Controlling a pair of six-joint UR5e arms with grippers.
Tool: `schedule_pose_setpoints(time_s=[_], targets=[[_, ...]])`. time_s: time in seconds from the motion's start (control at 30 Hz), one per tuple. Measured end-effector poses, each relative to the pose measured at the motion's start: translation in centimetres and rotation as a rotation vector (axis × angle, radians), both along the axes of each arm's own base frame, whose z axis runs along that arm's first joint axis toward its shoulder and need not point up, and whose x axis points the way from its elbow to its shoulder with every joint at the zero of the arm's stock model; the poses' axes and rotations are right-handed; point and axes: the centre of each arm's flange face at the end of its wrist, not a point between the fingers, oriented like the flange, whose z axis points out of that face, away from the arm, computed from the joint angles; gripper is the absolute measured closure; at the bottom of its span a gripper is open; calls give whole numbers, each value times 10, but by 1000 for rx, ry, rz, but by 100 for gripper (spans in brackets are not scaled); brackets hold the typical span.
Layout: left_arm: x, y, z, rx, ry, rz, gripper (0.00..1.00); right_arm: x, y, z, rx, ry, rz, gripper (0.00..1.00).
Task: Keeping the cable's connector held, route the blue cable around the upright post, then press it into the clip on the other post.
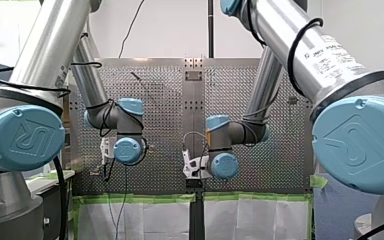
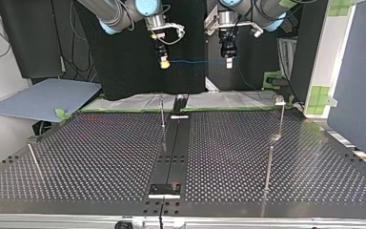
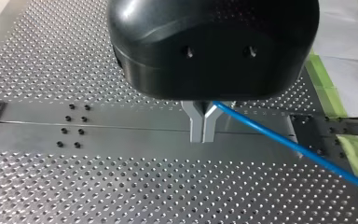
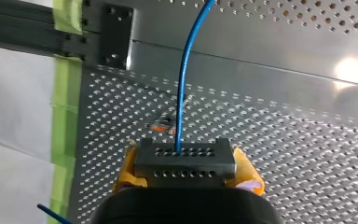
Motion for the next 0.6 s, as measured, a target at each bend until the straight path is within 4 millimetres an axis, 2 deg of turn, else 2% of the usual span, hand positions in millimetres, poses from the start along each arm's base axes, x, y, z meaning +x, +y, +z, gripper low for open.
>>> schedule_pose_setpoints(time_s=[0.23, 0.6], targets=[[4, -2, 22, -38, -49, -13, 100, 5, -13, 35, 0, -74, 0, 100], [10, 4, 59, -66, -75, -6, 100, 32, -34, 111, -31, -221, 85, 100]])
